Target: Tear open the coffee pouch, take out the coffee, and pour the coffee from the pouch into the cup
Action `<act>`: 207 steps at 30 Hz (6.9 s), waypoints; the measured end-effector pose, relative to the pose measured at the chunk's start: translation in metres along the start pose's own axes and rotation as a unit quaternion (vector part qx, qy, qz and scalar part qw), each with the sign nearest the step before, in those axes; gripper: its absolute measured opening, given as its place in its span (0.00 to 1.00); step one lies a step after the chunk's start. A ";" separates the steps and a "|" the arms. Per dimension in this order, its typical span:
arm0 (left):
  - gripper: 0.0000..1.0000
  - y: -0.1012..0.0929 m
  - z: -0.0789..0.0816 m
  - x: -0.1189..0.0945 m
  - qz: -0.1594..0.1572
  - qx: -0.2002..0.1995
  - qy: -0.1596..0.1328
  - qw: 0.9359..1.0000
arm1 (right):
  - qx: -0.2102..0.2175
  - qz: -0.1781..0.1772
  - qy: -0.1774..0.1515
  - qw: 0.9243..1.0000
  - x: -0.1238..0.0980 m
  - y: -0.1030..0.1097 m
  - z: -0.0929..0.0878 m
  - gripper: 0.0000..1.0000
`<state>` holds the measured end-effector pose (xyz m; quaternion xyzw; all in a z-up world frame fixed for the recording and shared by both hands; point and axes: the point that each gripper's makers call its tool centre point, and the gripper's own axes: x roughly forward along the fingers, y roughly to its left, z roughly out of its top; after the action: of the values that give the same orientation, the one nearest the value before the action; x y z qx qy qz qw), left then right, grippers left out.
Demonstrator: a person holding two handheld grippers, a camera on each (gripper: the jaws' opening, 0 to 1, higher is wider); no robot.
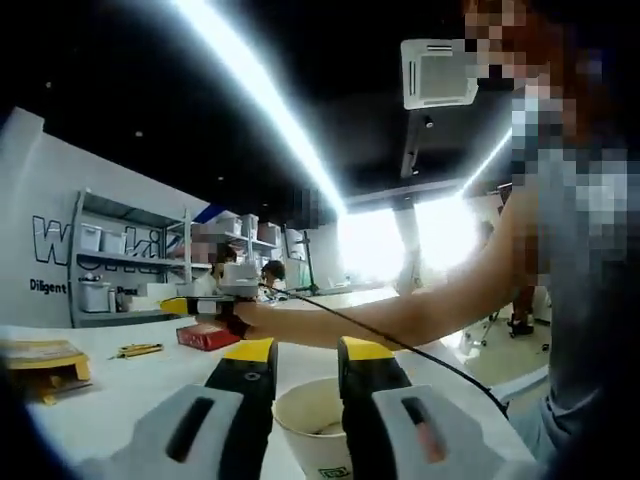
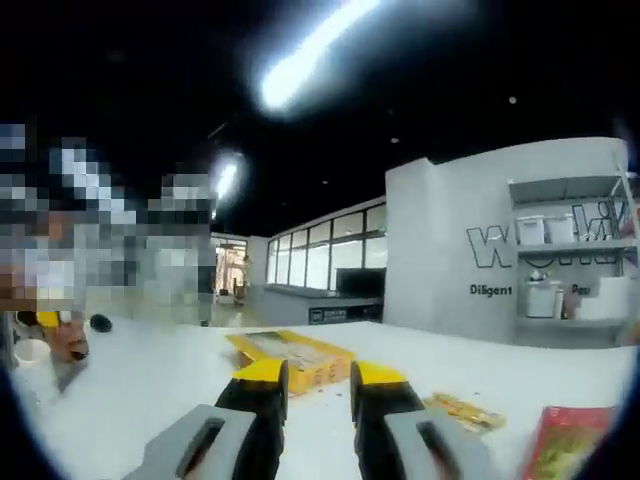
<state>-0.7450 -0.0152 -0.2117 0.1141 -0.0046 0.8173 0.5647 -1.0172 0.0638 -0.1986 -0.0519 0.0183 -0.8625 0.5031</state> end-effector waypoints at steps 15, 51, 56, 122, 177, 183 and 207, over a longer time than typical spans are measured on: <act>0.27 -0.001 0.002 -0.004 0.006 0.002 -0.001 1.000 | -0.031 0.080 -0.029 0.996 -0.068 0.137 0.035 0.29; 0.27 0.005 0.005 -0.010 0.010 -0.007 -0.012 1.000 | -0.018 0.191 0.090 0.977 -0.063 0.314 -0.065 0.66; 0.27 0.008 0.004 -0.007 0.007 -0.007 -0.013 1.000 | -0.011 0.186 0.097 0.978 -0.062 0.312 -0.068 0.61; 0.28 0.003 0.004 -0.009 0.011 -0.005 -0.014 1.000 | 0.002 -0.274 0.131 0.953 -0.262 -0.051 -0.081 0.41; 0.65 0.021 0.049 -0.126 0.270 -0.035 0.008 0.962 | -0.062 -0.277 -0.009 0.959 -0.254 0.189 0.045 0.68; 0.66 0.003 0.048 -0.149 0.297 -0.012 0.031 0.954 | -0.072 -0.260 -0.011 0.963 -0.245 0.223 0.046 0.68; 0.71 -0.073 0.051 -0.195 0.325 -0.013 0.032 0.945 | -0.051 -0.246 -0.019 0.968 -0.262 0.310 0.032 0.62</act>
<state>-0.6032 -0.1753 -0.2082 0.0726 -0.0337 0.9597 0.2692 -0.6172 0.1400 -0.2115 -0.0972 0.0391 -0.9565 0.2721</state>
